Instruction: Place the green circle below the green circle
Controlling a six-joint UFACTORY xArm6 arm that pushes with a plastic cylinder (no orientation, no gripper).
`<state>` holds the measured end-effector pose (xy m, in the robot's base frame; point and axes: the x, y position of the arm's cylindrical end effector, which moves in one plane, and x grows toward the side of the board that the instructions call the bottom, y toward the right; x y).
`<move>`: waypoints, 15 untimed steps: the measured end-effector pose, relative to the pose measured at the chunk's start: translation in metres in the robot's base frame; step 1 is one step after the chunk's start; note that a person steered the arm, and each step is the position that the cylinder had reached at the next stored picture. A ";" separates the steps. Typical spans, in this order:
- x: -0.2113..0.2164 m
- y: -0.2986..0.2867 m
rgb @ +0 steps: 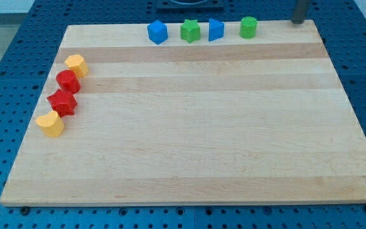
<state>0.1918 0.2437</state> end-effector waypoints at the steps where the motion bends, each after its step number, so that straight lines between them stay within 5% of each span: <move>1: 0.000 -0.024; 10: 0.121 -0.275; 13: 0.203 -0.287; 15: 0.181 -0.275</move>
<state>0.3726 -0.0309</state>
